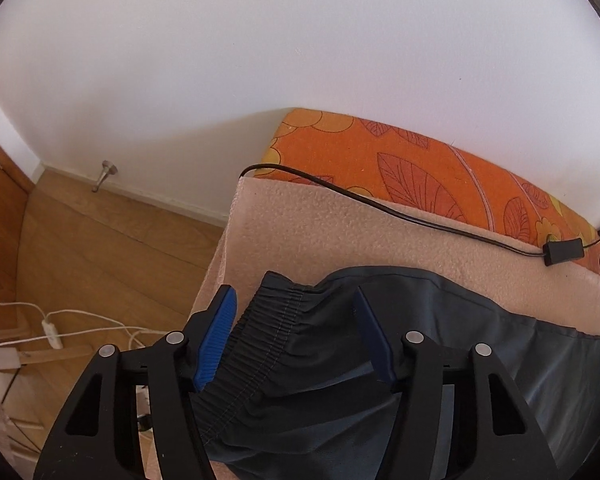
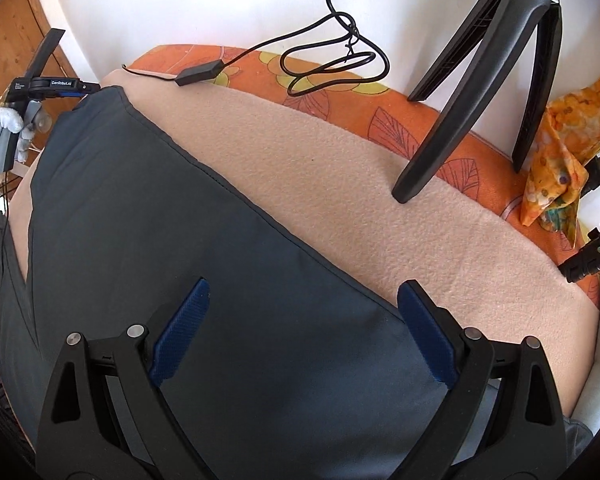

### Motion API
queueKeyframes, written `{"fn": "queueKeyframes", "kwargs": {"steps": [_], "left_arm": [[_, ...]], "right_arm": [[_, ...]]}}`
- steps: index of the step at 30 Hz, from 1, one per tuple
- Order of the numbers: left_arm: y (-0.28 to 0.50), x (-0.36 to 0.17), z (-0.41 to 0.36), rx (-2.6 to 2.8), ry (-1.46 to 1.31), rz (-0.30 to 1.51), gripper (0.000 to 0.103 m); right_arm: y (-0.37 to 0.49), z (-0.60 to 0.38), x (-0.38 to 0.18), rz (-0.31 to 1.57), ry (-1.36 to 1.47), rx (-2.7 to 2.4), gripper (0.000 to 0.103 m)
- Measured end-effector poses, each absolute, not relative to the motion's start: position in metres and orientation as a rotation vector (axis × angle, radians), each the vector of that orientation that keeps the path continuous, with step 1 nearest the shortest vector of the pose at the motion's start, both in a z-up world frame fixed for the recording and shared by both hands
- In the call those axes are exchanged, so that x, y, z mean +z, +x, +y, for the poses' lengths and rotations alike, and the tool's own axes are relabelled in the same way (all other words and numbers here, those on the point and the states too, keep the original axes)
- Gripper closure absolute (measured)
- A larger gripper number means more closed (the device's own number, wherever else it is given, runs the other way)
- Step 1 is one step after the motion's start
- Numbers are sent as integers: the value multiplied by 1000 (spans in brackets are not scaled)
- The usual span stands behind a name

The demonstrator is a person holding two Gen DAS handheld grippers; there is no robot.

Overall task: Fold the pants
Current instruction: 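Move both tools to the trouser waistband and close both grippers on it, then lift the waistband with both grippers and carry it over toward the hems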

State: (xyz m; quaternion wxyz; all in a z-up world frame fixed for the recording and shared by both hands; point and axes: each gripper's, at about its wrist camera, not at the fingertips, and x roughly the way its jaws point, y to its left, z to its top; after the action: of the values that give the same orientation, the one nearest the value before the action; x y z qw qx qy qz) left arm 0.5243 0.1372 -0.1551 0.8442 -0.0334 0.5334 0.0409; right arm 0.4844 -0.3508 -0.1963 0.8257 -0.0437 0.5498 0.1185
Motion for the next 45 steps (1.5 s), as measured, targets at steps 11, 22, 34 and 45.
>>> {"fn": "queueKeyframes", "kwargs": {"steps": [11,22,34,45], "left_arm": [[527,-160,121,93,9,1109,76],[517,-155,124,82,-8,1028,80],[476,-106,155,61,-107,890,82],[399,-57,163,20,-143,788,83]], "right_arm": [[493,-348,-209,1212,-131,237,7],[492,-333,-199,1193,-148,231,94],[452,-326,-153,1084,-143,200,100],[377,-302,-84,978,-163,231,101]]}}
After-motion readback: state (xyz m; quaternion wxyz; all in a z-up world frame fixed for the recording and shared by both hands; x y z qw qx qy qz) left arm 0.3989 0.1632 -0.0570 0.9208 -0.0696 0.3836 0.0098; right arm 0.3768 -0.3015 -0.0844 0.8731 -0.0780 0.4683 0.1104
